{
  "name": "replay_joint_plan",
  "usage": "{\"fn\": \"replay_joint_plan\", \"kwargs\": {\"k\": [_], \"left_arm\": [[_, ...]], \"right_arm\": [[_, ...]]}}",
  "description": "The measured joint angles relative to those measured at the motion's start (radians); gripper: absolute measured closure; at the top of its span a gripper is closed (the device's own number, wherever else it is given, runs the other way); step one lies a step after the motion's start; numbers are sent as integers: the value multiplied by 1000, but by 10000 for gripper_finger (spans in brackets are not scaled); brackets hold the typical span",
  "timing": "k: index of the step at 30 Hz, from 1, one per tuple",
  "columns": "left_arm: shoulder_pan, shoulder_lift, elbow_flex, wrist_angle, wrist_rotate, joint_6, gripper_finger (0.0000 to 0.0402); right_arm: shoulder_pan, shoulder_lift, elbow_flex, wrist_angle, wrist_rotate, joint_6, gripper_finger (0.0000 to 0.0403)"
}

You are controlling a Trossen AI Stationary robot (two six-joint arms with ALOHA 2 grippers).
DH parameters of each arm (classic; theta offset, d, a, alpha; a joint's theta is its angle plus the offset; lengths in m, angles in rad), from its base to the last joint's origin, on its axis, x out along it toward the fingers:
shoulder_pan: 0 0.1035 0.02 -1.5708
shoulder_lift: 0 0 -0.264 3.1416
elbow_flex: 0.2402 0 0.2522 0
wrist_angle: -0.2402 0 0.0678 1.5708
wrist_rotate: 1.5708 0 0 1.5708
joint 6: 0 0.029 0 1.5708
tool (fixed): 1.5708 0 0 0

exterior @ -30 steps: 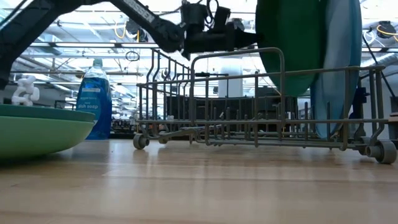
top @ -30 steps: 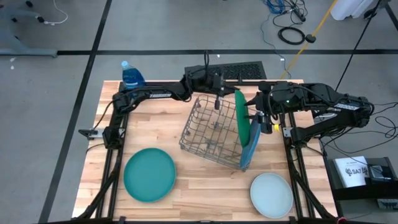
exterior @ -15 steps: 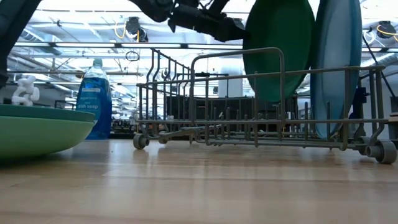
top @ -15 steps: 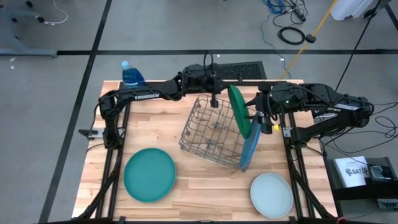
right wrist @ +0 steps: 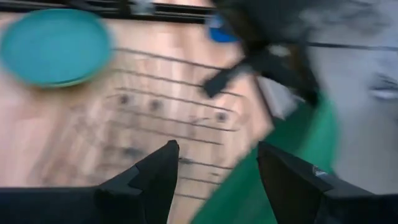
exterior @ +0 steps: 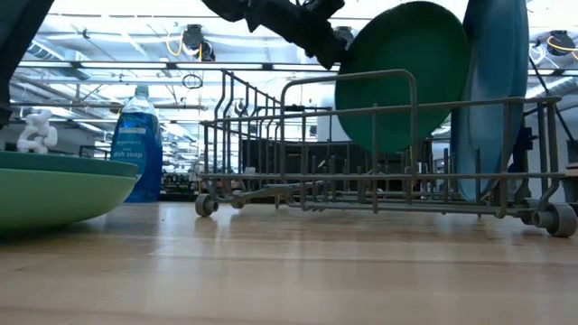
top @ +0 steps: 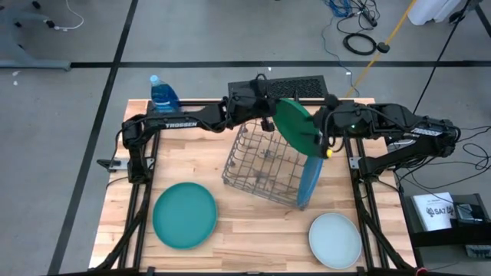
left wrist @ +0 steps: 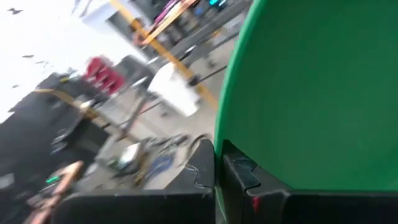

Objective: Sort dishes
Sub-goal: Put the dark green plate into the dish rack

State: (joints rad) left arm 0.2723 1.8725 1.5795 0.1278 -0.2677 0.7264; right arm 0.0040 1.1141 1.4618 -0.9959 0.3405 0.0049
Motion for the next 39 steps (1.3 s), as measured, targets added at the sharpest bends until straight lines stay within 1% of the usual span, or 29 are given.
{"fn": "replay_joint_plan", "kwargs": {"k": [3, 5, 9, 13, 17, 22, 25, 29, 32, 34, 36, 39], "left_arm": [[-32, 0, 1, 1, -123, 47, 401], [-51, 0, 1, 0, -192, 85, 401], [-79, 0, 1, 18, -285, 131, 401], [-100, 0, 1, 22, -337, 156, 401], [-118, 0, 0, 20, -367, 156, 401], [-141, 0, 0, 18, -386, 164, 401], [-160, 0, 0, 21, -425, 200, 401], [-183, 0, 0, 20, -449, 218, 401], [-201, 0, 0, 21, -464, 225, 401], [-213, 1, 0, 21, -476, 225, 401], [-226, 0, 0, 21, -495, 233, 401], [-250, -2, 0, 24, -531, 251, 401]], "right_arm": [[0, -1, 0, 9, 124, 11, 193], [0, 0, 0, 25, 175, 18, 193], [0, 7, 0, 28, 182, 36, 193], [0, 42, 0, 11, 178, 69, 193], [-5, 97, 0, 6, 201, 92, 193], [-5, 163, 0, 4, 347, 115, 193], [-5, 184, 0, 4, 415, 115, 193], [-5, 192, 0, 5, 438, 122, 194], [-5, 198, 0, -3, 433, 144, 207], [-5, 201, 0, -4, 399, 149, 224], [-5, 201, 0, -4, 375, 149, 248], [-4, 201, 0, -5, 356, 150, 296]]}}
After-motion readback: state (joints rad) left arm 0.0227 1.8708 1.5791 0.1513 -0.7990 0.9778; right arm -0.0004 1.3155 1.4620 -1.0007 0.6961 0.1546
